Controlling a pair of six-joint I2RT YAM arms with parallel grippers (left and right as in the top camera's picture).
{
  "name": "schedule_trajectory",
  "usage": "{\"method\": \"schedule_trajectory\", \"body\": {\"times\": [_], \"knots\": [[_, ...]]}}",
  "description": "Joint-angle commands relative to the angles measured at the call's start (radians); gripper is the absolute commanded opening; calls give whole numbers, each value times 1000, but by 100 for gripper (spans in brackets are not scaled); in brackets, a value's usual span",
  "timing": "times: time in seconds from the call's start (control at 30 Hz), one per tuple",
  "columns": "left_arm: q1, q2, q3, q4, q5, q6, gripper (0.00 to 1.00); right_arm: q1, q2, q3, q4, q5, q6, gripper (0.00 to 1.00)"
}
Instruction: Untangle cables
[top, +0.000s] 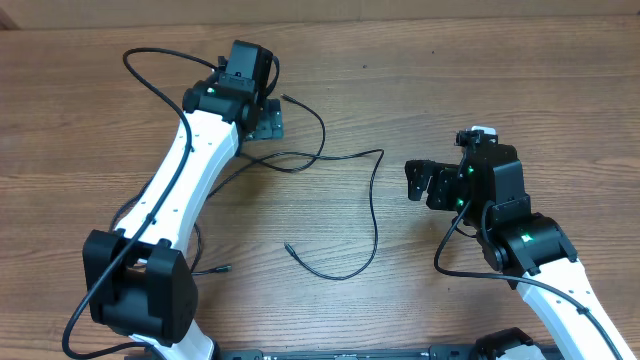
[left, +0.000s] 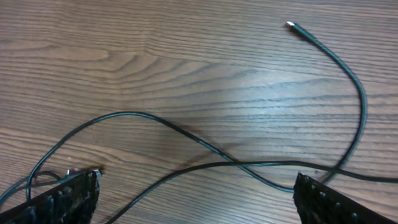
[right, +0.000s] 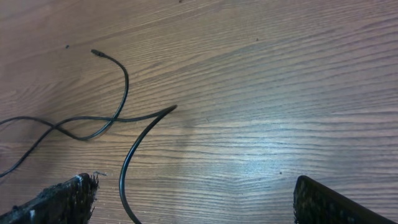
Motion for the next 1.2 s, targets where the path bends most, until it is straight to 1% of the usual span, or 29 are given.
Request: {"method": "schedule_trajectory", "body": {"times": [0.0,0.63,0.87,1.17], "knots": [[1,-14,18,2,8,-2,100,-4,1,23,-5,-5,-5,100],[-1,-14,17,2,8,-2,100,-3,1,23,0,-6,-5,100],[-1,-14,18,2,8,-2,100,-4,2,23,-26,-5,-5,100],[-1,-14,17,2,8,-2,100,-3,2,23,-3,-5,-5,100]]}}
